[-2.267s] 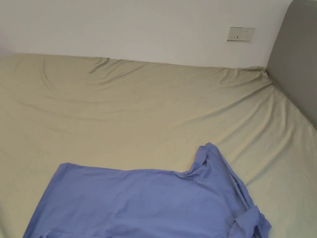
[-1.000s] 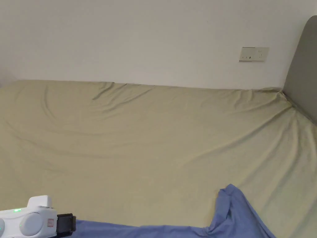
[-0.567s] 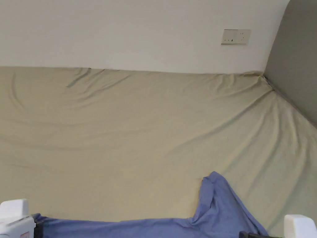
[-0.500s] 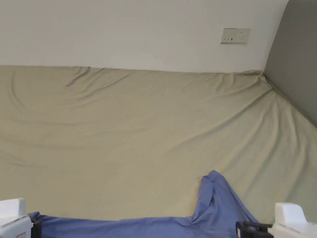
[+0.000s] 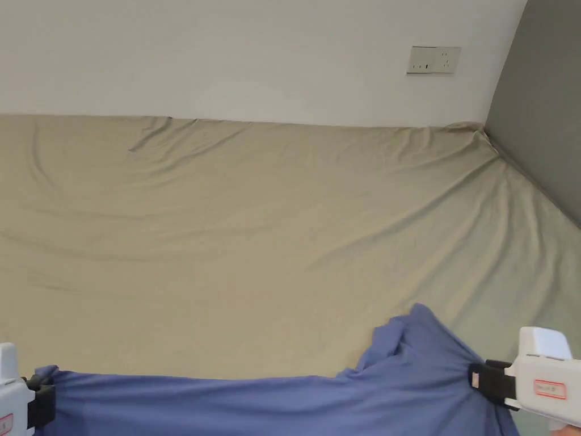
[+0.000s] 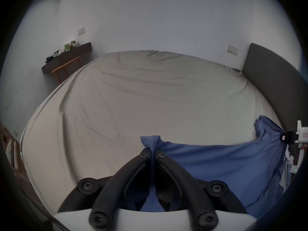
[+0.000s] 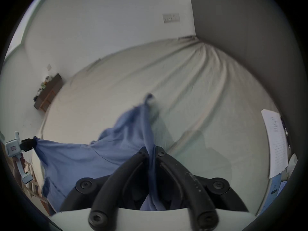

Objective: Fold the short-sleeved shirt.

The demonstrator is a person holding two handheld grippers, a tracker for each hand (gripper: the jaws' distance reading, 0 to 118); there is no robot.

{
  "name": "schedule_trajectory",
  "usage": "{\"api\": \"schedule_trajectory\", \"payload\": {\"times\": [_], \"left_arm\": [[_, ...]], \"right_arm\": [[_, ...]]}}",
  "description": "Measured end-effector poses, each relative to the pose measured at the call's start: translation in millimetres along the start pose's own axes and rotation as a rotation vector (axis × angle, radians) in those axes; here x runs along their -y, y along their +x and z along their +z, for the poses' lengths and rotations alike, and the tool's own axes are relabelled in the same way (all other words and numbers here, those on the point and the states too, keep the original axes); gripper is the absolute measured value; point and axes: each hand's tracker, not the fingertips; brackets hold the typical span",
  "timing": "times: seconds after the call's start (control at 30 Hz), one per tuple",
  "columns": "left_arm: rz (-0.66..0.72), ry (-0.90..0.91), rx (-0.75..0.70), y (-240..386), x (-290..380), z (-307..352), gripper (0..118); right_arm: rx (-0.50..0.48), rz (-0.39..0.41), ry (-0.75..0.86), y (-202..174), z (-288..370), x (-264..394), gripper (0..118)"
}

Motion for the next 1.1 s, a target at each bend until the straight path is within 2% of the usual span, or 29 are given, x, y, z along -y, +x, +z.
{"api": "schedule_trajectory", "payload": {"times": [0.17, 0.37, 0.5, 0.7, 0.8, 0.83, 0.87, 0.9, 0.93, 1.0, 1.03, 1.07, 1.1], "left_arm": [[0.025, 0.04, -0.016, -22, 12, 59, 3], [-0.006, 0.004, -0.034, -41, 76, 115, 3], [-0.077, -0.11, -0.078, -53, 145, 115, 3], [-0.112, -0.25, -0.123, -48, 219, 108, 3], [-0.159, -0.234, -0.15, -42, 233, 108, 6], [-0.167, -0.226, -0.163, -37, 231, 111, 18], [-0.179, -0.207, -0.18, -35, 229, 114, 35], [-0.189, -0.167, -0.21, -34, 223, 119, 52], [-0.188, -0.123, -0.225, -34, 216, 126, 67], [-0.135, -0.025, -0.177, -35, 196, 144, 85], [-0.092, 0.031, -0.149, -34, 183, 155, 100], [-0.057, 0.1, -0.113, -32, 171, 166, 109], [-0.026, 0.177, -0.08, -28, 159, 180, 112]], "right_arm": [[-0.031, 0.042, 0.095, 5, 90, 20, 9], [-0.035, 0.059, 0.104, -15, 168, 96, 9], [0.052, 0.136, -0.006, -25, 179, 163, 9], [0.09, 0.101, -0.145, -6, 157, 245, 9], [0.103, 0.108, -0.155, -4, 150, 260, 9], [0.108, 0.12, -0.139, -4, 151, 261, 12], [0.119, 0.143, -0.109, -3, 152, 260, 19], [0.137, 0.167, -0.067, -6, 159, 256, 36], [0.171, 0.188, -0.011, -9, 167, 251, 66], [0.185, 0.18, 0.128, -13, 188, 235, 101], [0.17, 0.155, 0.215, -16, 200, 224, 110], [0.146, 0.137, 0.315, -20, 212, 214, 111], [0.118, 0.126, 0.408, -24, 222, 205, 111]]}}
